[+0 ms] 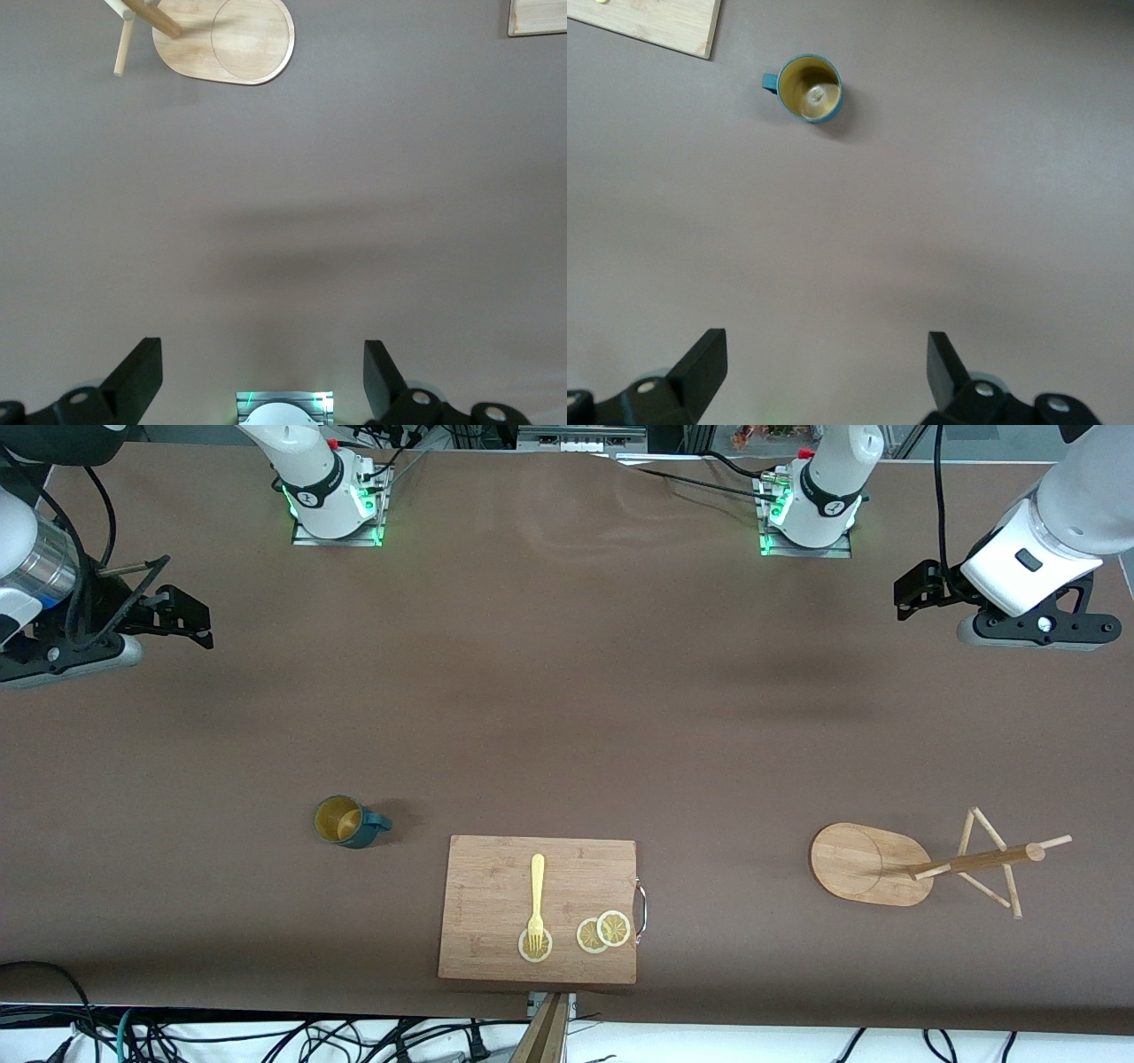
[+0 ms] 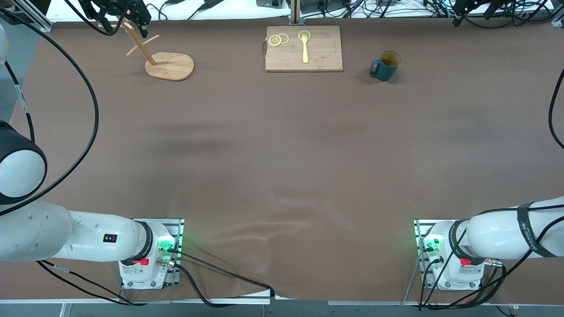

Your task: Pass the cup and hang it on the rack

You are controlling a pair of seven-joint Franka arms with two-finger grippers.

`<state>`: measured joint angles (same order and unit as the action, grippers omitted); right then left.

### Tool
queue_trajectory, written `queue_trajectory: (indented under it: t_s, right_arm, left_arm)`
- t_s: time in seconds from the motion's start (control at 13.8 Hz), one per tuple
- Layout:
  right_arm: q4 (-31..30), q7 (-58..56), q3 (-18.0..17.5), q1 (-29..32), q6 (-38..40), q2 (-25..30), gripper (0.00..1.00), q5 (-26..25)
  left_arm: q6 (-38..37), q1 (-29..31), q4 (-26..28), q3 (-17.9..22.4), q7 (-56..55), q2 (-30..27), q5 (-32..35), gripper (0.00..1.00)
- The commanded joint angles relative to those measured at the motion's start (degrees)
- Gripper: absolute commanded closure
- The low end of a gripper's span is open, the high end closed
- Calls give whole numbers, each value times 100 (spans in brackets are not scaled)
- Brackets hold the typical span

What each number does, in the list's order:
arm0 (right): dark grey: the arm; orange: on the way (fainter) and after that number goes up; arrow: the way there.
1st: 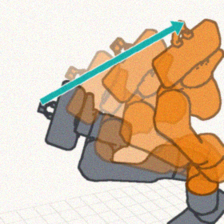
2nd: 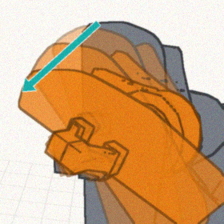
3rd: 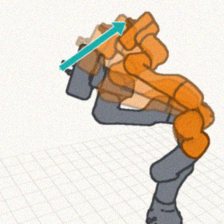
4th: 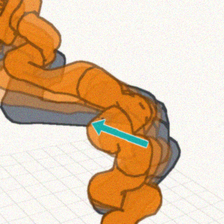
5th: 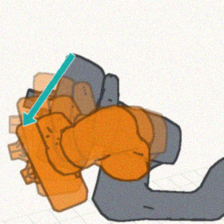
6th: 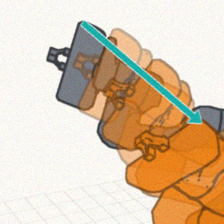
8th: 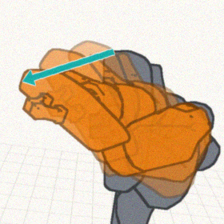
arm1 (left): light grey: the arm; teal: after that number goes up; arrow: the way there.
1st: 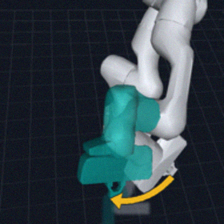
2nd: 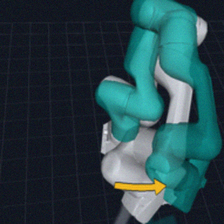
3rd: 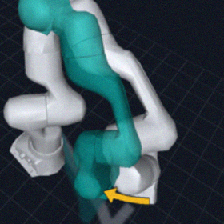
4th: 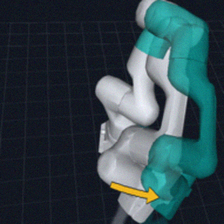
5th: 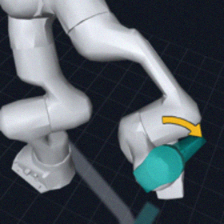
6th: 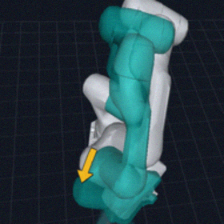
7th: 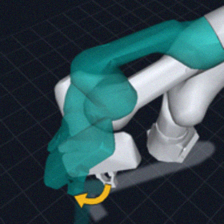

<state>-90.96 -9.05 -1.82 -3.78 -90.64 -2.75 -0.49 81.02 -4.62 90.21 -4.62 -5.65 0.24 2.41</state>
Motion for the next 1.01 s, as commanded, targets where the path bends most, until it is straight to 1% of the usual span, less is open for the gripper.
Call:
queue_trajectory:
  t_s: [0.0,0.43,0.94]
  right_arm:
    - [61,16,-64,132,90,20,0,101]
    - [104,-26,-64,123,38,-15,0,31]
    - [87,-105,-90,105,223,-15,0,22]
  left_arm:
    - [-130,22,-179,-21,72,72,58,0]
    - [-122,31,-179,-12,72,72,58,0]
    - [-122,49,-179,-12,72,72,49,0]
